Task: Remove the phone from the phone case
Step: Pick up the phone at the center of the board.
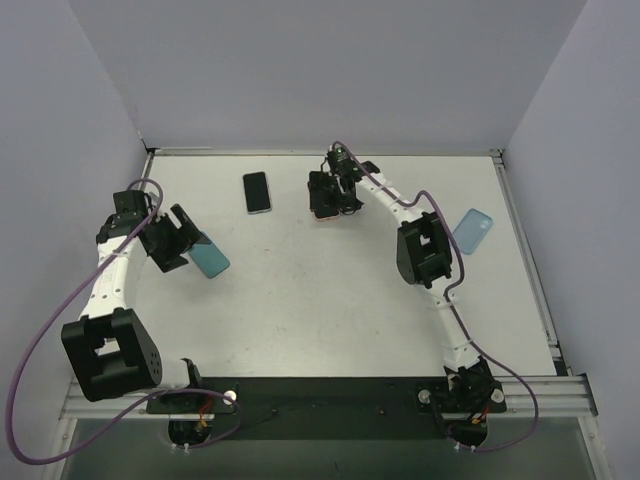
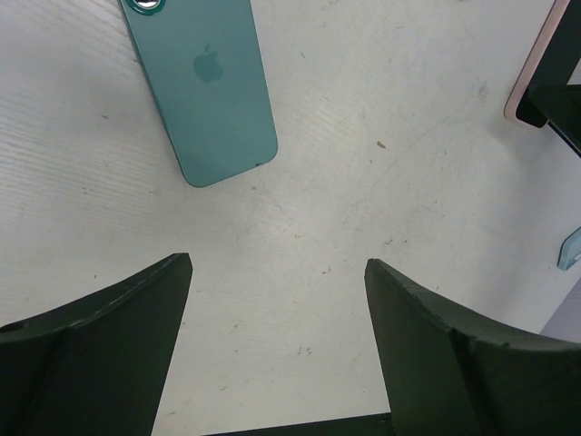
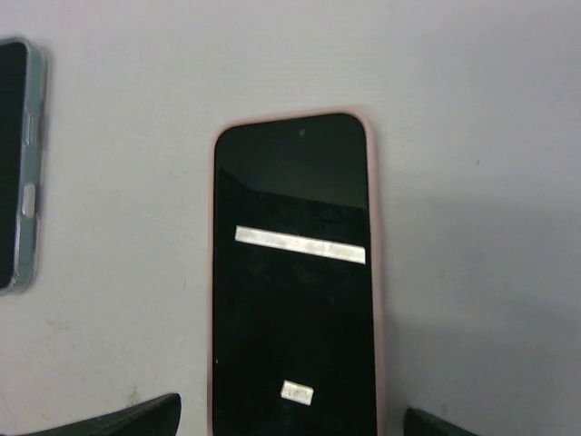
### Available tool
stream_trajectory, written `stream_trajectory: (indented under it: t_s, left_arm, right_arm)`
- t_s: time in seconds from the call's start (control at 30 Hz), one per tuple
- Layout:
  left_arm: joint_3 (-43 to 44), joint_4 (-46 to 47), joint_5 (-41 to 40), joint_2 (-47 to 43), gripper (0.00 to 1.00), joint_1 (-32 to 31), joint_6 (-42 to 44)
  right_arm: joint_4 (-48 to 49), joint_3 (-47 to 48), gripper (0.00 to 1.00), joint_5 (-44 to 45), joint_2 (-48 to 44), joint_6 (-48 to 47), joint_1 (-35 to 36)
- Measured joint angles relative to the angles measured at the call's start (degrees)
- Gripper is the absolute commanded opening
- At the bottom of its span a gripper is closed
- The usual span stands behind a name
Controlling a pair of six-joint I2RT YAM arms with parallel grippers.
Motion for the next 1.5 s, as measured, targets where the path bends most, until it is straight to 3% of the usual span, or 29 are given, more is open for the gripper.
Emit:
stream_trajectory:
  t_s: [0.27,0.4,0.57,0.6,0.67,0.7,0.8,1.0,1.17,1.4,1.5]
  left_arm:
    - [1.2,-0.9,2.2,0.0,0.88,0.0,-0.6]
    - [1.9,-1.4,3.0,0.0,0.88,0.0,-0.6]
    - [3.0,-1.6,3.6,0.0,0.88,0.0,-0.6]
    - [3.0,-1.6,3.7,0.0,0.88,0.0,-0.6]
    - [3.0,-1.8,3.8,0.0,0.88,0.0,-0.6]
    - [3.0,-1.9,3.8,0.0,0.88,0.0,-0.6]
    - [3.0,-2.0,3.8,0.0,0.88,0.0,-0.6]
    - [3.0,-2.3,5.6,-0.7,0.89,-2.4,-1.3]
    - [2.4,0.1,7.4,-1.1,0.88,-12.2,-5.7]
    - [-7.4,16.8,10.1,-0.5,0.88,-28.7,-19.3]
    - [-12.1,25.1,11.5,2.5,0.88,-32.4,-24.9]
  right_arm:
    - [-0.9,1.8,0.99,0.8,1.7,-0.1,2.6]
    - [-2.6,4.5,0.89,5.3,3.3,-0.7,3.6]
    - [-4.5,6.6,0.63,9.9,4.7,-0.7,4.4]
    - [-4.8,7.0,0.52,10.3,4.9,-0.6,4.4]
    - [-5.2,7.3,0.41,10.7,5.0,0.0,4.4]
    - [-5.4,7.3,0.26,10.7,5.0,0.4,4.4]
    - [-4.5,6.3,0.01,10.3,4.6,1.2,4.3]
    - [4.4,-11.5,0.00,6.2,-5.2,1.6,2.5]
    - [9.5,-28.6,0.00,3.1,-15.3,1.7,1.7]
    - [18.5,-52.5,0.00,-3.6,-30.2,4.7,1.4]
    - [22.4,-60.7,0.00,-7.1,-35.5,6.6,1.4]
